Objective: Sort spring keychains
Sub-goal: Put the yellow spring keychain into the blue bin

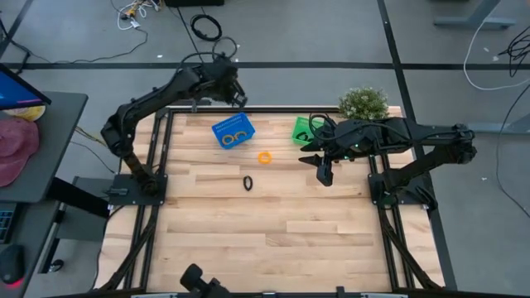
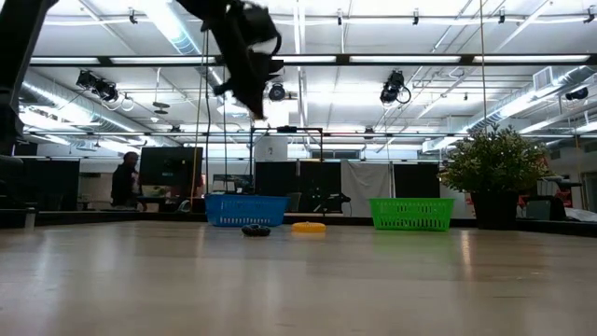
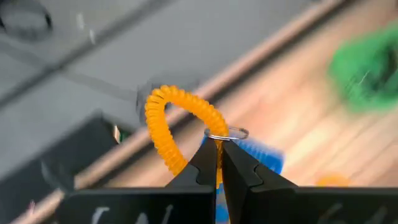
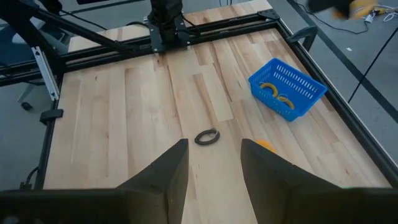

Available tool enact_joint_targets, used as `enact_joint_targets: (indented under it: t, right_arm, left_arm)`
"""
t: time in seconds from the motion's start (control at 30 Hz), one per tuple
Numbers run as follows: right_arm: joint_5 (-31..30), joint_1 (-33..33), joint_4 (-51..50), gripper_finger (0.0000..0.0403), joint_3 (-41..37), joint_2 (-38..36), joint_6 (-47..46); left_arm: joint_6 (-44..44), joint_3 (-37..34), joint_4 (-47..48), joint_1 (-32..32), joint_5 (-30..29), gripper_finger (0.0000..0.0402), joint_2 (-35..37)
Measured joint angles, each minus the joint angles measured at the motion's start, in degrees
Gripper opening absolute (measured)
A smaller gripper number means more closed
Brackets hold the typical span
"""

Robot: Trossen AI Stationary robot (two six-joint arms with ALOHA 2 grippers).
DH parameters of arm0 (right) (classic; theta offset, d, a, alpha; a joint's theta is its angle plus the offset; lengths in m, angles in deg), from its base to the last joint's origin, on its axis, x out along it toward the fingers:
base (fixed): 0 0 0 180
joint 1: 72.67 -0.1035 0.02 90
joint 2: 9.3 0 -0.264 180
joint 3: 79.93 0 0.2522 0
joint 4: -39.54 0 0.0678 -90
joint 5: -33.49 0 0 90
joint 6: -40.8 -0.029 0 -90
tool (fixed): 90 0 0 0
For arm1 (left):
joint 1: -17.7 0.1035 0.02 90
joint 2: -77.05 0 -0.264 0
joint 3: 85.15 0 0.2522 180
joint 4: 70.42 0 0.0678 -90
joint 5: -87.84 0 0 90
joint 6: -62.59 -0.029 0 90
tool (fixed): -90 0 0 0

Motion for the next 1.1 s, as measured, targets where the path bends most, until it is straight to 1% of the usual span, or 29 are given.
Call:
enact_joint_targets:
  t: [0.07,0.13,0.23,0.37,0.5,0.67,0.83,1.1]
  right_arm:
    - [0.0,0.0,0.0,0.0151,0.0,0.0,0.0]
    - [0.0,0.0,0.0,0.0151,0.0,0.0,0.0]
    - [0.0,0.0,0.0,0.0151,0.0,0.0,0.0]
    - [0.0,0.0,0.0,0.0151,0.0,0.0,0.0]
    - [0.0,0.0,0.0,0.0151,0.0,0.0,0.0]
    - [0.0,0.0,0.0,0.0151,0.0,0.0,0.0]
    - [0.0,0.2,0.0,0.0151,0.0,0.0,0.0]
    - [0.0,0.2,0.9,0.0151,0.0,0.0,-0.6]
  left_arm:
    - [-0.1,-1.7,3.2,0.8,1.4,0.0006,-1.0]
    - [-0.1,-4.4,4.1,1.1,2.3,0.0006,-1.6]
    - [0.0,-9.4,0.7,1.0,3.7,0.0006,-1.6]
    - [0.4,-15.6,-3.8,1.0,8.4,0.0006,-1.6]
    - [0.5,-20.1,-6.4,1.2,10.2,0.0006,-1.6]
    - [-1.8,-22.8,-9.1,1.3,13.5,0.0006,-1.8]
    - [-3.1,-22.8,-9.1,1.4,15.8,0.0006,-5.2]
    - [-4.3,-22.8,-9.5,1.4,14.9,0.0009,-9.9]
